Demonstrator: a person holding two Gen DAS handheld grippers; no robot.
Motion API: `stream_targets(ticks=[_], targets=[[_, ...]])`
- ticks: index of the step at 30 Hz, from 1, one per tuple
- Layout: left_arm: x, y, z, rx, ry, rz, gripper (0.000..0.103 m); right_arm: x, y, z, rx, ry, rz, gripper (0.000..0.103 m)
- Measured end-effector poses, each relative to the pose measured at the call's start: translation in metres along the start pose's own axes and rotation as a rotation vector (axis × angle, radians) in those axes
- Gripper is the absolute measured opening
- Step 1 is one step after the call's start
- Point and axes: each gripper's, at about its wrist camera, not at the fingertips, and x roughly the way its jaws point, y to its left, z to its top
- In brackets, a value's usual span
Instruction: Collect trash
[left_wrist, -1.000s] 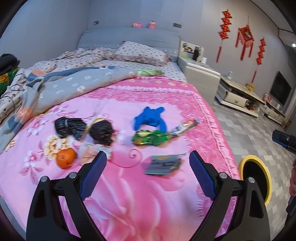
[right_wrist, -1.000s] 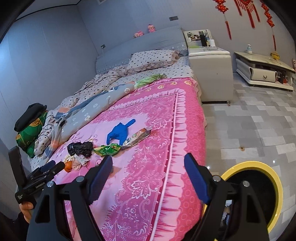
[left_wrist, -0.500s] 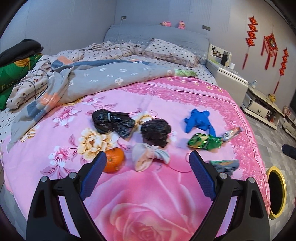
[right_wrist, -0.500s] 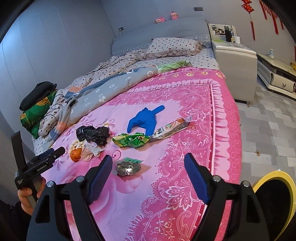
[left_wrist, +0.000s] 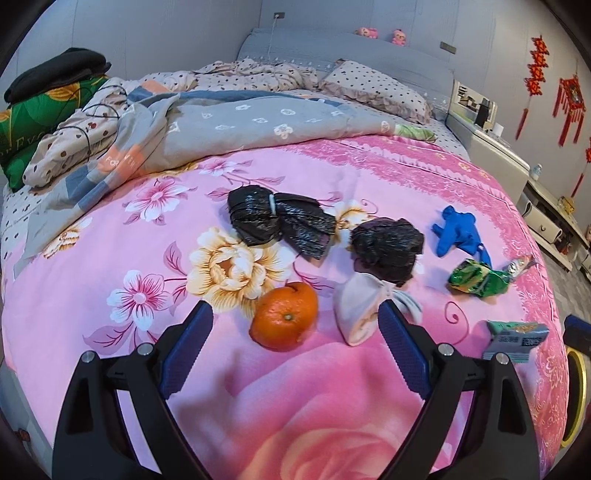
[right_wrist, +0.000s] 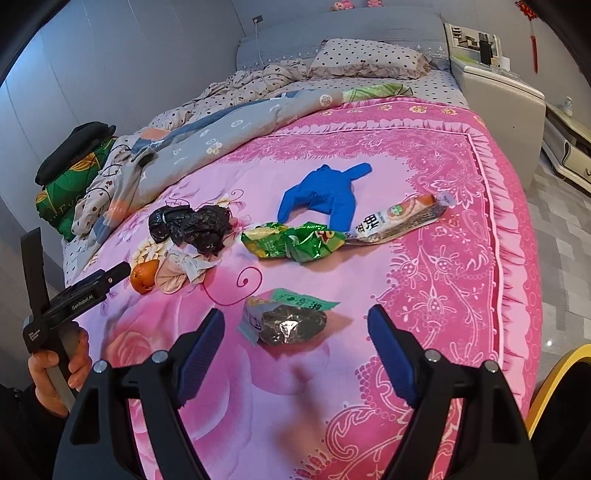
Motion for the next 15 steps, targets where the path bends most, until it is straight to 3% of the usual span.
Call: stream_targets(ticks=[11,15], targets=[[0.042,0.019,0.007,-0.063,0.041,0.017,0.086,0.046,0.013,0.001,-0.025,0.053,-0.02,0.076],[0.053,0.017,0.004,-0.059,0.058,0.003,0.08,0.06,0.018,0.001,-0.041,0.068,-0.02,0.076]])
